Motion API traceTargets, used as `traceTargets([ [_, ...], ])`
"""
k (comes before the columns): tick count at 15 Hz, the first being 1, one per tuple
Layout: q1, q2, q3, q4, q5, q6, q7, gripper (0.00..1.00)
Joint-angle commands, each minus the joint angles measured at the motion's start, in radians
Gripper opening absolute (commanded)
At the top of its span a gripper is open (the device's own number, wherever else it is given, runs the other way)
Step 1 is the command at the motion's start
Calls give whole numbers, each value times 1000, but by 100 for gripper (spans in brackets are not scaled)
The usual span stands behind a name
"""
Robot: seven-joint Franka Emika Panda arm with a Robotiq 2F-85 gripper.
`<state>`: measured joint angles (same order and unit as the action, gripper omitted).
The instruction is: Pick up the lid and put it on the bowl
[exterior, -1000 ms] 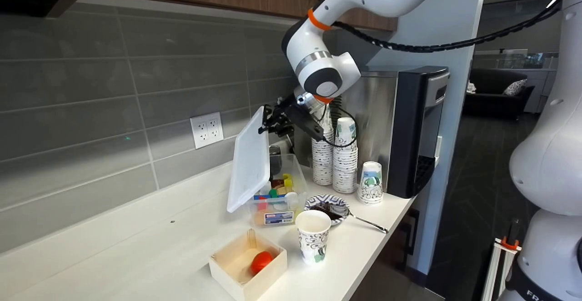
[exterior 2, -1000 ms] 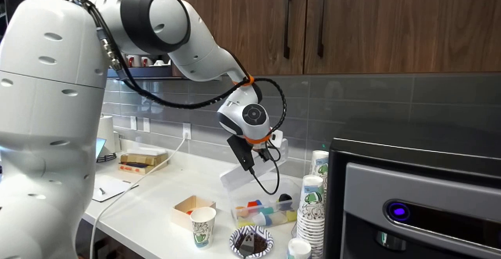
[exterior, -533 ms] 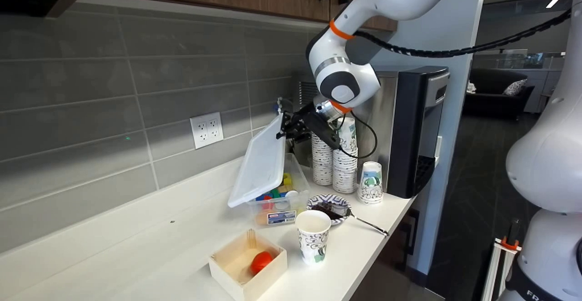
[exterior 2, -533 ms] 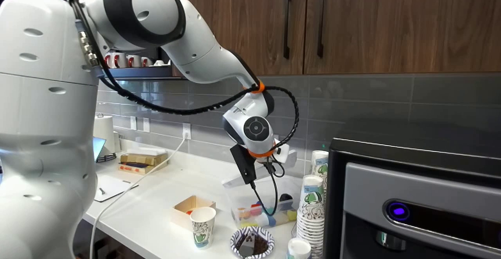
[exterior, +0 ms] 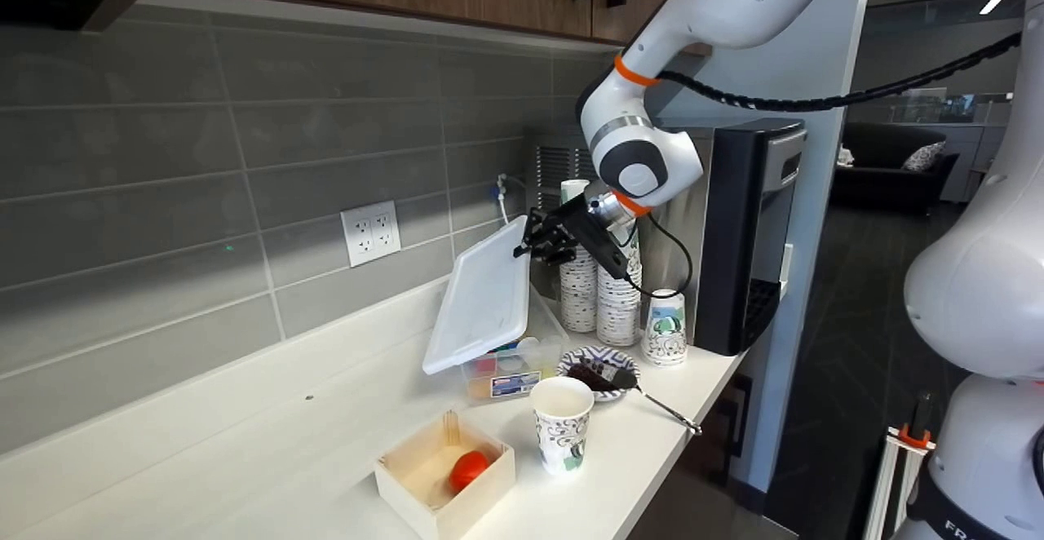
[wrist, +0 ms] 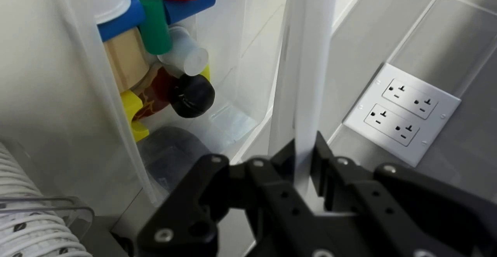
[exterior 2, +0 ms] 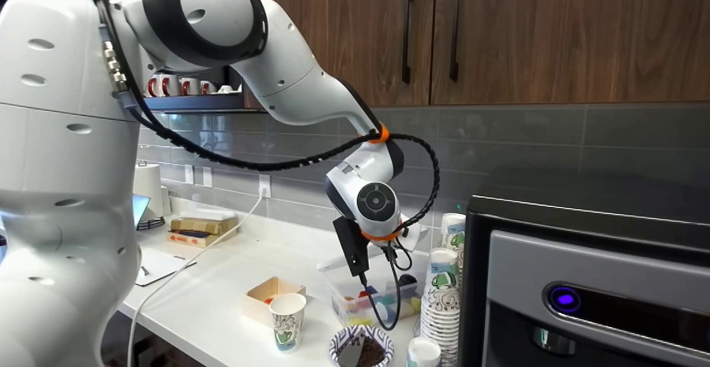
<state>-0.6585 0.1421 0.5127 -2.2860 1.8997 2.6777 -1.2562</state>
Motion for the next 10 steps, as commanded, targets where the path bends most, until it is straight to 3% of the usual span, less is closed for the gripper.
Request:
traceTargets([
  [1, -42, 0, -35, -14, 50, -82, -49, 2],
  [3, -55, 22, -54, -5, 41, -115, -45, 2],
  [4, 112, 17, -241, -3, 41, -154, -24, 2],
  [7, 247, 48, -425, 10, 33, -234, -9, 2],
  [10, 343, 67, -545, 14, 25, -282, 2, 2],
])
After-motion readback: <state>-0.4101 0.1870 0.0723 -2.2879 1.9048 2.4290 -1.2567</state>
